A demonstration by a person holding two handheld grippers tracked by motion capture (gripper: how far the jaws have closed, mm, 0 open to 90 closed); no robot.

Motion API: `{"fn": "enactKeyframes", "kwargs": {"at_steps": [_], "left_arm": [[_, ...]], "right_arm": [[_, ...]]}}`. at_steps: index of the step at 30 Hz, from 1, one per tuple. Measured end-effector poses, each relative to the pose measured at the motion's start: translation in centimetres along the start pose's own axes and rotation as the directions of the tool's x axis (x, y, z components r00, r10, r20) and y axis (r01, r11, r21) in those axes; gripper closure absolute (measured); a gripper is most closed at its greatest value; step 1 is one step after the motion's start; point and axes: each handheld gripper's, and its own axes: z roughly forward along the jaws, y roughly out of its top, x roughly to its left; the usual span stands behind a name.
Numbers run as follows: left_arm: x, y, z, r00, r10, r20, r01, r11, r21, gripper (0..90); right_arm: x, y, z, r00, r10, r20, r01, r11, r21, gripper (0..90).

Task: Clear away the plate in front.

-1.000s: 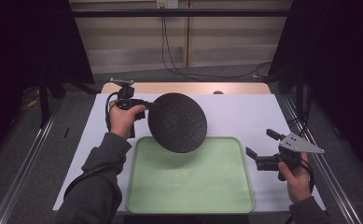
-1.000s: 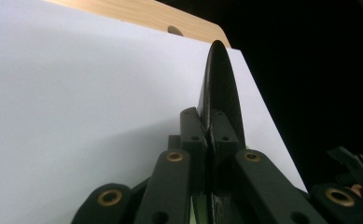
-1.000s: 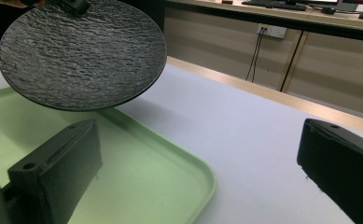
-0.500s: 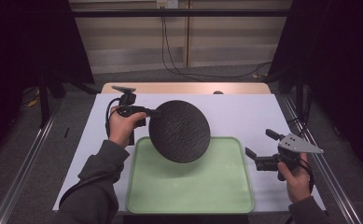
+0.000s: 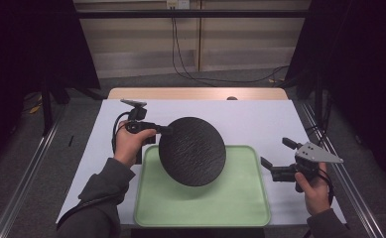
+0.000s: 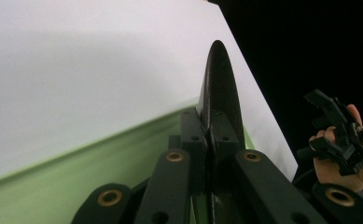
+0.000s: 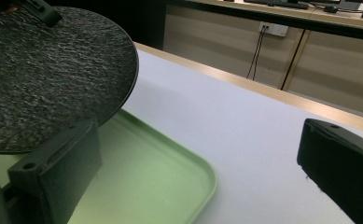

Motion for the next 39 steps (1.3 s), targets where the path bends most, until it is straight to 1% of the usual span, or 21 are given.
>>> {"fn": "enactKeyframes", "kwargs": {"at_steps": [4, 10, 11, 12, 16, 18, 20, 22, 24, 25, 26, 27, 30, 32, 33, 34, 35, 36, 37, 38, 39], "left_arm": [[-0.1, -0.5, 0.0, 1.0, -0.003, 0.009, 0.003, 1.0, 0.003, 87.2], [-0.2, -1.0, 0.2, 0.9998, 0.012, 0.017, -0.012, 0.9995, 0.028, 87.2], [-0.3, -1.1, 0.3, 0.9997, -0.001, 0.026, 0.0, 0.9997, 0.026, 87.2], [-0.2, -1.2, 0.3, 0.9998, 0.009, 0.019, -0.009, 0.9995, 0.031, 87.1], [-0.3, -1.8, 0.7, 0.9997, 0.006, 0.025, -0.007, 0.999, 0.044, 87.2], [-0.2, -2.0, 0.8, 0.9996, 0.01, 0.028, -0.012, 0.9982, 0.059, 87.2], [-0.1, -2.2, 0.9, 0.9996, 0.018, 0.024, -0.019, 0.9981, 0.058, 87.1], [-0.3, -2.5, 1.0, 0.9995, 0.004, 0.033, -0.006, 0.9985, 0.054, 87.1], [-0.5, -2.8, 1.1, 0.9991, 0.008, 0.041, -0.011, 0.9981, 0.06, 87.0], [-0.5, -2.9, 1.1, 0.9986, 0.028, 0.045, -0.031, 0.9967, 0.074, 87.1], [-0.6, -3.1, 1.1, 0.9983, 0.017, 0.056, -0.021, 0.9969, 0.076, 87.1], [-0.7, -3.3, 1.3, 0.9986, 0.013, 0.052, -0.016, 0.9972, 0.072, 87.0], [-1.1, -3.7, 1.5, 0.9977, 0.028, 0.062, -0.033, 0.9954, 0.09, 87.0], [-1.4, -3.9, 1.6, 0.9972, 0.029, 0.069, -0.035, 0.9948, 0.096, 87.0], [-1.5, -4.1, 1.8, 0.9966, 0.018, 0.081, -0.026, 0.9946, 0.1, 87.0], [-1.3, -4.2, 1.8, 0.9964, 0.034, 0.078, -0.042, 0.9928, 0.112, 87.0], [-1.3, -4.3, 1.9, 0.9965, 0.024, 0.08, -0.033, 0.994, 0.105, 87.0], [-1.3, -4.4, 1.9, 0.9958, 0.029, 0.087, -0.039, 0.9928, 0.114, 87.0], [-1.4, -4.5, 1.9, 0.9966, 0.028, 0.078, -0.037, 0.9935, 0.108, 87.0], [-1.4, -4.7, 2.0, 0.9962, 0.021, 0.084, -0.031, 0.9931, 0.113, 87.0], [-1.3, -4.7, 2.0, 0.9966, 0.039, 0.072, -0.047, 0.992, 0.117, 87.0]], "right_arm": [[0.0, 0.0, 0.0, 1.0, -0.002, -0.004, 0.002, 1.0, -0.005, 0.0], [0.0, 0.0, 0.0, 1.0, -0.007, 0.001, 0.007, 1.0, 0.005, 0.0], [0.0, 0.0, 0.0, 1.0, -0.007, 0.001, 0.007, 1.0, 0.005, 0.0], [0.0, 0.0, 0.0, 1.0, -0.006, 0.001, 0.006, 1.0, 0.005, 0.0], [0.0, 0.0, 0.0, 1.0, -0.006, -0.001, 0.006, 1.0, 0.004, 0.0], [0.0, -0.1, 0.1, 1.0, -0.007, -0.003, 0.007, 1.0, 0.005, 0.0], [0.0, -0.1, 0.1, 0.9999, -0.01, -0.002, 0.011, 1.0, 0.009, 0.0], [0.0, -0.1, 0.0, 1.0, -0.009, -0.004, 0.009, 1.0, 0.012, 0.0], [0.0, -0.1, 0.0, 0.9999, -0.012, -0.005, 0.012, 1.0, 0.01, 0.0], [0.0, -0.2, 0.0, 0.9999, -0.01, -0.005, 0.01, 1.0, 0.011, 0.0], [-0.1, -0.2, 0.0, 0.9999, -0.014, -0.008, 0.014, 1.0, 0.014, 0.0], [-0.1, -0.2, 0.0, 0.9999, -0.017, -0.003, 0.017, 1.0, 0.012, 0.0], [-0.1, -0.2, -0.2, 0.9999, -0.011, 0.002, 0.011, 1.0, 0.009, 0.0], [-0.1, -0.2, -0.2, 0.9999, -0.014, -0.001, 0.014, 1.0, 0.01, 0.0], [-0.1, -0.2, -0.1, 0.9999, -0.014, -0.003, 0.014, 1.0, 0.011, 0.0], [-0.1, -0.2, -0.1, 0.9999, -0.017, -0.003, 0.017, 1.0, 0.009, 0.0], [-0.1, -0.1, -0.1, 0.9999, -0.014, -0.009, 0.014, 1.0, 0.009, 0.0], [0.0, -0.1, 0.0, 0.9999, -0.014, -0.004, 0.014, 1.0, 0.01, 0.0], [0.0, -0.1, 0.0, 0.9999, -0.017, -0.001, 0.017, 1.0, 0.007, 0.0], [0.0, -0.1, 0.1, 0.9999, -0.015, -0.004, 0.016, 1.0, 0.005, 0.0], [0.0, -0.1, 0.2, 0.9999, -0.015, 0.0, 0.015, 1.0, 0.009, 0.0]]}}
